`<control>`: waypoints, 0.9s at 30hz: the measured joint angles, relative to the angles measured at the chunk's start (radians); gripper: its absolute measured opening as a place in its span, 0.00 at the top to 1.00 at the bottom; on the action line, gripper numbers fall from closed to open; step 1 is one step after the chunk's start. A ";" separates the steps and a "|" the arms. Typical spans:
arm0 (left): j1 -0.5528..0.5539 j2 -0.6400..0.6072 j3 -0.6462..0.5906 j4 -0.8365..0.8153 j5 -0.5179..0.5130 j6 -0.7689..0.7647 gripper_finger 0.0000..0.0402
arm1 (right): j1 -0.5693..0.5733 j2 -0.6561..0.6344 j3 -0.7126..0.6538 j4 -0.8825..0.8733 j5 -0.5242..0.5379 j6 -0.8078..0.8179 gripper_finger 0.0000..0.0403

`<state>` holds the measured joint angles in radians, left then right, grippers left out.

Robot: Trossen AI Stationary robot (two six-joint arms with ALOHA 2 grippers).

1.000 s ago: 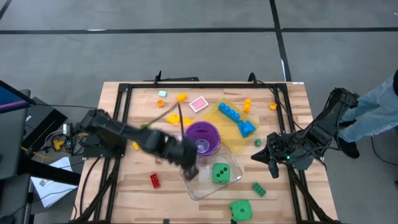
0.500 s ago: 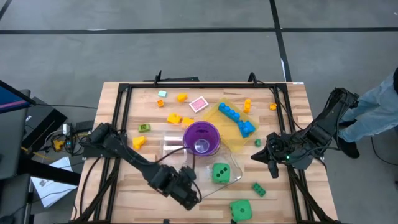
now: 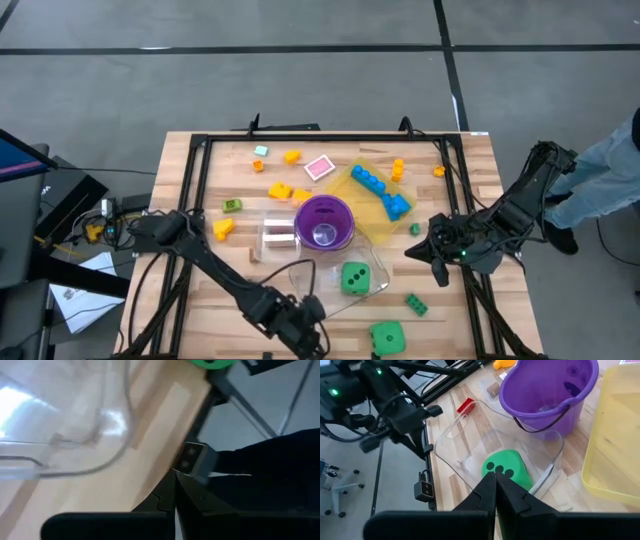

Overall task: Pick & Place Toys
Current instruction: Adjust the transparent bin, then put the green dice into the transparent bin

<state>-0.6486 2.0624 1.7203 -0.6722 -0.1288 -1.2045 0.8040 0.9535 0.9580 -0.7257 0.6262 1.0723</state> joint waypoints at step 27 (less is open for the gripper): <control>0.023 -0.081 0.000 -0.039 -0.066 0.105 1.00 | 0.000 -0.020 0.000 -0.040 0.000 0.020 1.00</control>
<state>-0.6258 1.9810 1.7203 -0.7110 -0.1947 -1.0991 0.8040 0.9339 0.9577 -0.7653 0.6258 1.0927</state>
